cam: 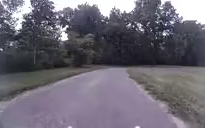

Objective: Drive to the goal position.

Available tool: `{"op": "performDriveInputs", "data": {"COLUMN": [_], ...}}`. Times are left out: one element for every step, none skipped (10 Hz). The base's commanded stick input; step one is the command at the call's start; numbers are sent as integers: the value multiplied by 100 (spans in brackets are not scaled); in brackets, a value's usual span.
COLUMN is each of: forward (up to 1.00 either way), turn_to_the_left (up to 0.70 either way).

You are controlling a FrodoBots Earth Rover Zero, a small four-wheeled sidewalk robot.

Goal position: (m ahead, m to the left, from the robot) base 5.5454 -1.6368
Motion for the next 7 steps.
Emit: {"op": "performDriveInputs", "data": {"forward": [70,70,70,70,70,70,70], "turn_to_the_left": [0,0,0,0,0,0,0]}}
